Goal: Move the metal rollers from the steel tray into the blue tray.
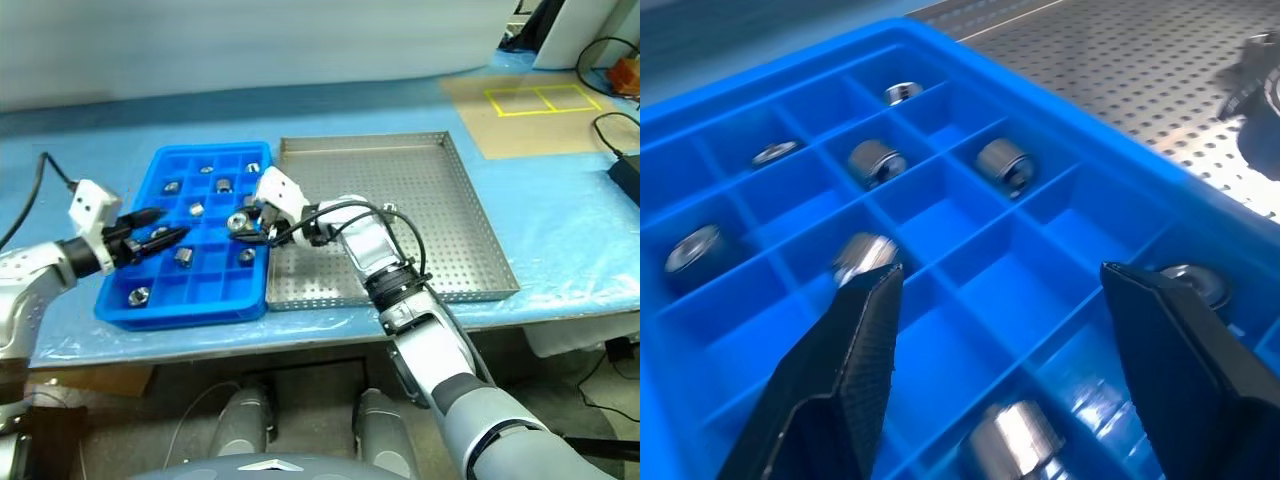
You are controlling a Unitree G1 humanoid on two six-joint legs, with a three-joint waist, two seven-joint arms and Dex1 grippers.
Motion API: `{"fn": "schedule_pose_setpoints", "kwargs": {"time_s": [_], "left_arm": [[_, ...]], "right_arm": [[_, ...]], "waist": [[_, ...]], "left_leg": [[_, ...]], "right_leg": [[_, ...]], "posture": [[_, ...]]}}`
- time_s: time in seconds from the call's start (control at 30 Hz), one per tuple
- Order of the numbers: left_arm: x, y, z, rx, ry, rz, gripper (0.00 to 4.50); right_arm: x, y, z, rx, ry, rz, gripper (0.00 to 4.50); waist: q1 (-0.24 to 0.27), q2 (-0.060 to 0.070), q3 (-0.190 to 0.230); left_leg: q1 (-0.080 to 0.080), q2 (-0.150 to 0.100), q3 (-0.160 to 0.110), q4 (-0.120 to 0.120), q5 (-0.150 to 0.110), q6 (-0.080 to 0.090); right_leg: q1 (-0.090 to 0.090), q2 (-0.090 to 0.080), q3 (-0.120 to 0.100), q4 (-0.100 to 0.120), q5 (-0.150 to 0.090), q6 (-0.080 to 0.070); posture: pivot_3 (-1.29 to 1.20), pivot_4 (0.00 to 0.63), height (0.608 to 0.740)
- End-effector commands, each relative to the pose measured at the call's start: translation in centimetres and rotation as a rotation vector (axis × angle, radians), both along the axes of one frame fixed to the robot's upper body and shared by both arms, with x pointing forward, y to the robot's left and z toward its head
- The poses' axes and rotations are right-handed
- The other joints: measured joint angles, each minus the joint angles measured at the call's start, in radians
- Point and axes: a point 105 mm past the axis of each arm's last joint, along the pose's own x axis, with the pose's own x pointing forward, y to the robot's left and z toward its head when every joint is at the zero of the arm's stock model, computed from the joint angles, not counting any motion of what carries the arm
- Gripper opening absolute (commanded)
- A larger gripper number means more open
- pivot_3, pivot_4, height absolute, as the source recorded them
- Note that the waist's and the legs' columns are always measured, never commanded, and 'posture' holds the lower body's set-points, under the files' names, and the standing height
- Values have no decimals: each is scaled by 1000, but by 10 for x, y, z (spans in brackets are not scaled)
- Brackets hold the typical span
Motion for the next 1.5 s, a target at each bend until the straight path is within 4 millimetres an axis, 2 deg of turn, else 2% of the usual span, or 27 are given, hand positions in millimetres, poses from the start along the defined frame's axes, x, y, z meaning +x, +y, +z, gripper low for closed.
{"fn": "schedule_pose_setpoints", "kwargs": {"time_s": [0.03,0.13,0.33,0.47,0.6,0.77,0.97,1.1,1.13,1.3,1.5], "left_arm": [[-7,1,21,16,-72,8,3325],[-10,-1,20,11,-70,12,3325],[-15,-7,16,-6,-50,-2,3325],[-16,-7,14,-6,-40,0,3325],[-12,-4,15,-2,-44,15,3325],[-9,-11,17,-3,-47,-7,3325],[-7,-17,16,-6,-44,-26,3325],[-6,-19,15,-10,-42,-33,3325],[-5,-19,15,-11,-41,-34,3325],[-4,-23,14,-18,-41,-43,3325],[0,-29,12,-32,-41,-64,3325]], "right_arm": [[-4,20,10,25,-52,42,1622],[-3,35,2,28,-51,30,1622],[-1,49,-1,26,-58,23,1622],[7,52,-6,15,-82,-26,1622],[23,53,9,75,-96,-137,1622],[27,58,14,92,-126,-178,1622],[25,61,4,75,-120,-185,1622],[31,59,0,73,-137,-246,1622],[31,59,0,76,-146,-250,2353],[30,59,-6,43,-121,-235,3880],[48,34,2,73,-142,-320,3880]], "waist": [[8,0,0],[18,0,0],[28,0,0],[27,0,0],[27,0,0],[25,0,0],[25,0,0],[25,0,0],[25,0,0],[25,0,0],[25,0,0]], "left_leg": [[0,0,0,0,0,0],[0,0,0,0,0,0],[0,0,0,0,1,-1],[0,0,0,0,1,-1],[-1,0,-1,0,1,-2],[-1,0,-1,-1,1,-2],[-3,0,-1,0,3,-5],[-3,0,-1,0,3,-6],[-3,0,-1,0,3,-6],[-3,0,-1,0,4,-6],[-3,0,-1,0,4,-6]], "right_leg": [[0,0,0,0,0,0],[0,-1,-1,0,0,0],[0,-1,-1,0,0,0],[0,-1,-1,1,0,0],[-1,-1,-1,1,0,0],[-2,-1,-1,1,0,0],[-3,-1,-1,1,0,0],[-4,-1,-1,1,0,0],[-4,-1,-1,2,0,0],[-4,-1,-1,2,0,0],[-4,-1,-1,3,0,0]], "posture": [[126,150,740],[153,150,740],[159,150,740],[156,150,740],[148,150,740],[136,150,740],[128,150,740],[126,150,740],[125,150,740],[115,150,740],[87,150,740]]}}
